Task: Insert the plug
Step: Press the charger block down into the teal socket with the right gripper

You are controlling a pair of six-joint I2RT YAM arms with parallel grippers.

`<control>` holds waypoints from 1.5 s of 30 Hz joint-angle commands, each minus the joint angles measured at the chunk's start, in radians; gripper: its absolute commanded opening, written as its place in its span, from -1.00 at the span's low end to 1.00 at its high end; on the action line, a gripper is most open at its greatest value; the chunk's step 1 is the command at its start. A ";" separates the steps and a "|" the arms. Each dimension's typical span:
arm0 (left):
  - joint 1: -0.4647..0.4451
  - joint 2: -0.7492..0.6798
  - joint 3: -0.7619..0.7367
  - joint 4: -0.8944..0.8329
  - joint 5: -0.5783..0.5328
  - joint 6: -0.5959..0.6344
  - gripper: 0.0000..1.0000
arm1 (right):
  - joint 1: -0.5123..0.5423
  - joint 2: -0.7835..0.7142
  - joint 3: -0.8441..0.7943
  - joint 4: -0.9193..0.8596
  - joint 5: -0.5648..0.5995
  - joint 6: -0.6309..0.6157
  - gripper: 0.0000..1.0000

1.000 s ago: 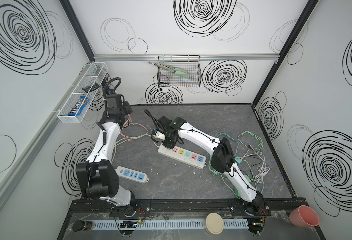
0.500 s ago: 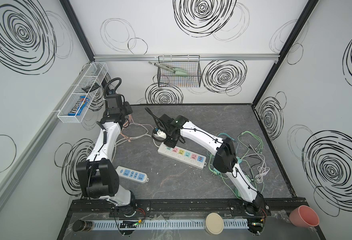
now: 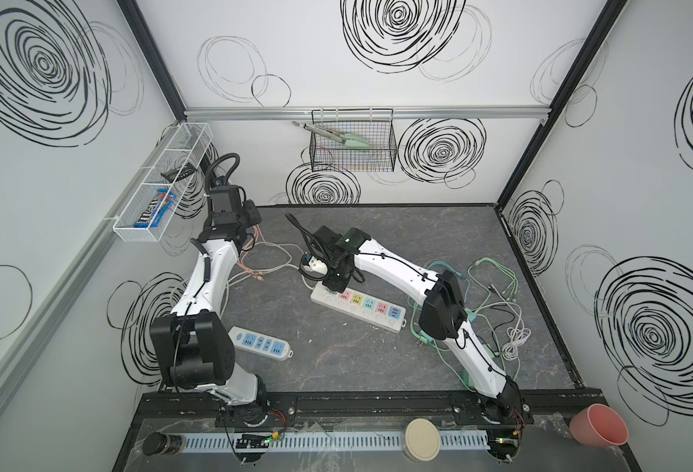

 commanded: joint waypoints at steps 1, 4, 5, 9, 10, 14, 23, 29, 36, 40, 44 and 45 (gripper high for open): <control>0.008 0.005 0.003 0.041 0.006 0.002 -1.00 | -0.002 0.021 -0.014 -0.034 -0.005 -0.023 -1.00; 0.008 0.006 0.003 0.041 0.007 0.003 -1.00 | -0.004 0.023 -0.025 -0.029 0.007 -0.022 -1.00; 0.008 0.006 0.003 0.041 0.008 0.002 -1.00 | -0.004 0.023 -0.029 -0.026 0.008 -0.023 -1.00; 0.007 0.008 0.003 0.039 0.009 0.004 -1.00 | -0.006 0.030 -0.030 -0.020 -0.001 -0.022 -1.00; 0.007 0.009 0.004 0.039 0.009 0.004 -1.00 | -0.006 0.032 -0.030 -0.019 -0.001 -0.022 -1.00; 0.007 0.010 0.004 0.039 0.009 0.006 -1.00 | -0.006 0.038 -0.029 -0.011 -0.007 -0.017 -1.00; 0.007 0.014 0.006 0.036 0.010 0.007 -1.00 | -0.011 0.015 -0.026 0.036 -0.030 -0.001 -1.00; 0.006 0.017 0.006 0.036 0.011 0.010 -1.00 | -0.011 0.033 -0.027 0.003 -0.013 -0.011 -1.00; 0.005 0.018 0.007 0.034 0.009 0.010 -1.00 | -0.013 0.025 -0.032 -0.011 -0.009 -0.010 -1.00; 0.006 0.020 0.009 0.032 0.009 0.012 -1.00 | -0.019 0.004 -0.032 -0.013 -0.001 -0.006 -1.00; 0.005 0.021 0.009 0.031 0.010 0.013 -1.00 | -0.022 -0.007 -0.032 -0.005 0.004 0.001 -1.00; 0.005 0.021 0.009 0.031 0.011 0.011 -1.00 | -0.022 -0.008 -0.031 -0.003 0.001 0.001 -1.00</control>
